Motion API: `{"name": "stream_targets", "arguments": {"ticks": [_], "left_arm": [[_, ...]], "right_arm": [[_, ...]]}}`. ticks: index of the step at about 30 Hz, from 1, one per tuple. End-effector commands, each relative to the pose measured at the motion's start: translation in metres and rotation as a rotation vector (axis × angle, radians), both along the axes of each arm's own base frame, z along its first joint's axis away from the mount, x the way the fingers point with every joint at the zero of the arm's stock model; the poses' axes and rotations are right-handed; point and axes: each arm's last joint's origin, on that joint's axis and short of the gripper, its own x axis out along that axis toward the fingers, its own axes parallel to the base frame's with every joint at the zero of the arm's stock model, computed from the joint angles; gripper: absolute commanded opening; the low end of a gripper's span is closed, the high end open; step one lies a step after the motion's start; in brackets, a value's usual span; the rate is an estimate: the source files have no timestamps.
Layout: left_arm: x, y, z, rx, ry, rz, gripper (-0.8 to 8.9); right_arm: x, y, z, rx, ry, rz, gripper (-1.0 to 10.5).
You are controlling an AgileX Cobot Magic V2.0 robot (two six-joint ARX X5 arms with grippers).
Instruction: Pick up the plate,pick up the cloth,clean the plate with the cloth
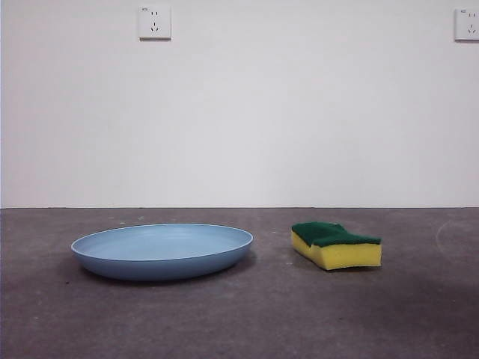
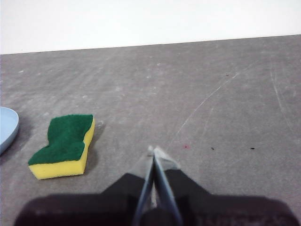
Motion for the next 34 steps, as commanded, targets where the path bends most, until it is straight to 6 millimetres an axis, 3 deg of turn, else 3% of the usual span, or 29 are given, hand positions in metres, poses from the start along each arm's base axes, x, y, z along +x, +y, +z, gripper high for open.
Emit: {"name": "stream_targets", "arguments": {"ticks": [1,12,18,24,34], "left_arm": [[0.0,0.0,-0.004,0.001,0.012,0.001,-0.03],[0.0,0.0,-0.004,-0.036,0.012,-0.002,-0.03],[-0.001,0.0,0.001,-0.121,0.024,0.004,-0.06],[-0.005,0.0,0.024,-0.139,0.041,0.0,-0.06],[0.005,-0.002,0.091,-0.134,0.071,-0.03,-0.06]], "right_arm": [[0.0,0.0,-0.005,0.012,0.02,-0.003,0.0],[0.001,0.0,-0.002,0.168,0.016,-0.023,0.0],[0.0,0.0,0.017,0.234,0.003,-0.04,-0.1],[0.007,0.001,0.054,0.232,0.037,-0.037,-0.1],[0.043,0.005,0.129,0.169,0.186,0.035,-0.1]]}}
